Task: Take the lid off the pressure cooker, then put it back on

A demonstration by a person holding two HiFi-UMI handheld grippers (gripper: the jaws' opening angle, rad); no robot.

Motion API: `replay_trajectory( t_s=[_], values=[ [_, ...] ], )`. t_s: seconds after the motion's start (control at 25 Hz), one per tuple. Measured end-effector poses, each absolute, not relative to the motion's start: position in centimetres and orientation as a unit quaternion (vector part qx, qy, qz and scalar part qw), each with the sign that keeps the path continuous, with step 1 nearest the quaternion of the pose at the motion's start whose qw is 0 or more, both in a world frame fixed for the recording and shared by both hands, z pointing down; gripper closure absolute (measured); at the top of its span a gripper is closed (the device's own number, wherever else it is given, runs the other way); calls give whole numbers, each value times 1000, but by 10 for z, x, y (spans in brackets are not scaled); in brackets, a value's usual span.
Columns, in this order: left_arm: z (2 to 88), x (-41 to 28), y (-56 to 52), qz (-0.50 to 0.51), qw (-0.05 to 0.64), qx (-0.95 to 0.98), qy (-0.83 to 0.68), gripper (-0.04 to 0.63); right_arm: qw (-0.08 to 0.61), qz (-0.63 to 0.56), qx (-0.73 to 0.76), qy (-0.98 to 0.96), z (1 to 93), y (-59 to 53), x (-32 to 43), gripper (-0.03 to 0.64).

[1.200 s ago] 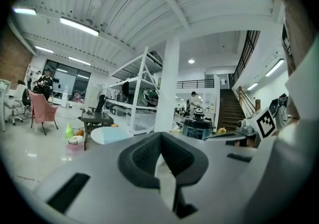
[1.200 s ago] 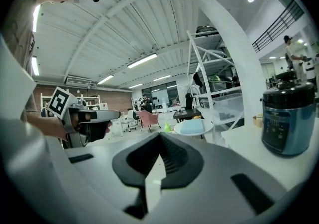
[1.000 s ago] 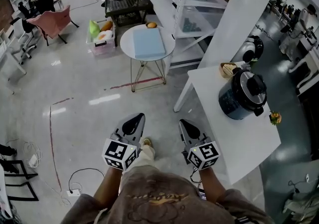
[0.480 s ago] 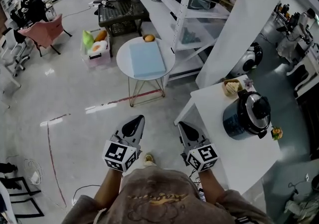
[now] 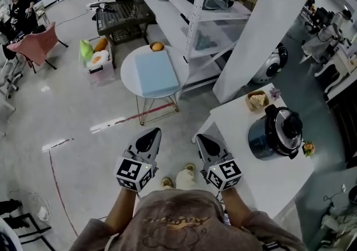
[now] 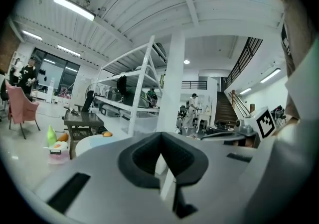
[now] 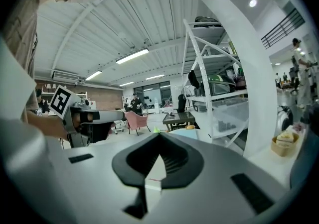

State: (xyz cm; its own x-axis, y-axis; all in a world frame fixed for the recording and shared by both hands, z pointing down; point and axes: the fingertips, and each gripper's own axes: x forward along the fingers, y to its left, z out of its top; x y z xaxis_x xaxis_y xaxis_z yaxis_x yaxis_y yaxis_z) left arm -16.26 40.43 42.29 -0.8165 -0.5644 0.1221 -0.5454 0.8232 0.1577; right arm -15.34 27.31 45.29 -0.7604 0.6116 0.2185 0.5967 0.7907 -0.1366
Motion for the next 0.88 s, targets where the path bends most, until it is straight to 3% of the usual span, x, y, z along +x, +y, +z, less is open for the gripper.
replay_trajectory(
  t_s=[0.4,0.88],
  values=[
    [422,-206,354,-60,81,360,-927,592,115,46,-268,-956,446,233,-177,620],
    [412,-217,193,-52,86,546,-832,592,88,77,-78,-990,422,89,-150,620]
  ],
)
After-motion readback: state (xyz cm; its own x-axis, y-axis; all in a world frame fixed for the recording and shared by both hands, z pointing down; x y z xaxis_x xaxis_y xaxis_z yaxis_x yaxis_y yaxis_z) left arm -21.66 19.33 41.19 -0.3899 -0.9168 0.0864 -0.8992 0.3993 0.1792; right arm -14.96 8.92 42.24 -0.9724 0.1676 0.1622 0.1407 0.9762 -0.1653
